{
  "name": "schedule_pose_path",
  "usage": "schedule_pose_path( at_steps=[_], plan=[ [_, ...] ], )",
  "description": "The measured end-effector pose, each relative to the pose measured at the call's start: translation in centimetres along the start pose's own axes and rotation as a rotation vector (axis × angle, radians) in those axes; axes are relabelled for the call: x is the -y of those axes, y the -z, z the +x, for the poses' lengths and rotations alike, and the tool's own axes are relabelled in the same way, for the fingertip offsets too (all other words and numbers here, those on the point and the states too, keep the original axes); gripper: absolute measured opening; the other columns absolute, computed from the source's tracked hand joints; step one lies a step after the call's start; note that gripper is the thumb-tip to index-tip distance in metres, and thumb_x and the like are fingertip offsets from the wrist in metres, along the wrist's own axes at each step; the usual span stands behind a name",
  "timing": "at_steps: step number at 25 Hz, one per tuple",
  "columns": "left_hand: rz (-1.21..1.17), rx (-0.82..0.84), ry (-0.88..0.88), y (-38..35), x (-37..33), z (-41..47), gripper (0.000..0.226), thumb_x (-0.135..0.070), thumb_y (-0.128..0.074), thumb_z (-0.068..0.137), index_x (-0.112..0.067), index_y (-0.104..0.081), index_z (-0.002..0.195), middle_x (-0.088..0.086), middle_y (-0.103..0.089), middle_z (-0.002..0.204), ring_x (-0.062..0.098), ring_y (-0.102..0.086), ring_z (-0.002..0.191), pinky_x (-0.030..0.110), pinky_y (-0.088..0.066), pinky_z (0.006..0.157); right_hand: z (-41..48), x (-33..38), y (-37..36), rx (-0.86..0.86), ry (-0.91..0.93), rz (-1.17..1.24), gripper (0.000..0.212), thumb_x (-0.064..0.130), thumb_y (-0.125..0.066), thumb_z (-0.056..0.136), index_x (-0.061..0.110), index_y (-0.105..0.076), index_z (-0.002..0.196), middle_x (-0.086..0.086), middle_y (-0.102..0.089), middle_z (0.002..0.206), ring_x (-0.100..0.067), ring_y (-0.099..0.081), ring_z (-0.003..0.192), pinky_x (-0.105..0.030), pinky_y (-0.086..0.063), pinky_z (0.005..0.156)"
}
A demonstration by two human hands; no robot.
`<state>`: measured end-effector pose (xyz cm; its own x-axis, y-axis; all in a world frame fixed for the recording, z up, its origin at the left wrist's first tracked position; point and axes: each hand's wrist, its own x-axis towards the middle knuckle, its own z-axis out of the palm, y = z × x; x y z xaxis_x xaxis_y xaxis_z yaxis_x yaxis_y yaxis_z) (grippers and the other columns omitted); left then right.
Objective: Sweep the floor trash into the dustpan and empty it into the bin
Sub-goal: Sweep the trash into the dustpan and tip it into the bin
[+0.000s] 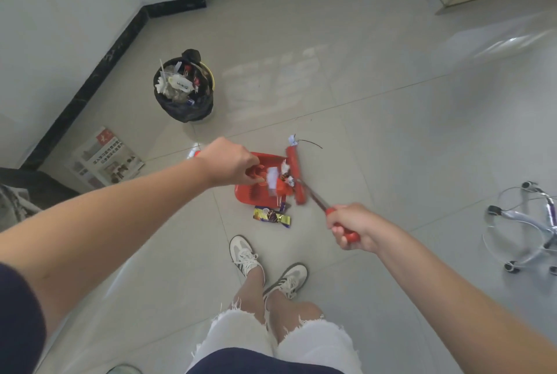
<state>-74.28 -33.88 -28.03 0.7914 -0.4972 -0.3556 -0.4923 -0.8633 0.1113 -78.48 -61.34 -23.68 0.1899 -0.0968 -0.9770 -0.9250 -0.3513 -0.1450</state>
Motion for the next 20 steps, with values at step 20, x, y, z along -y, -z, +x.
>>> schedule_pose_path(
  at_steps=[20],
  plan=[
    [-0.397, -0.188, 0.612, 1.7, 3.8, -10.1, 0.051, -0.064, -0.054, 0.085, -0.023, -0.045, 0.056, -0.009, -0.047, 0.051, 0.006, -0.045, 0.053, 0.025, -0.029, 0.047, -10.2, 3.2, 12.0, 0.141, 0.025, 0.232, 0.06, -0.004, -0.075, 0.06, 0.021, -0.048, 0.109, 0.003, -0.033, 0.052, 0.0, -0.027, 0.027, -0.01, -0.021, 0.023]
  ],
)
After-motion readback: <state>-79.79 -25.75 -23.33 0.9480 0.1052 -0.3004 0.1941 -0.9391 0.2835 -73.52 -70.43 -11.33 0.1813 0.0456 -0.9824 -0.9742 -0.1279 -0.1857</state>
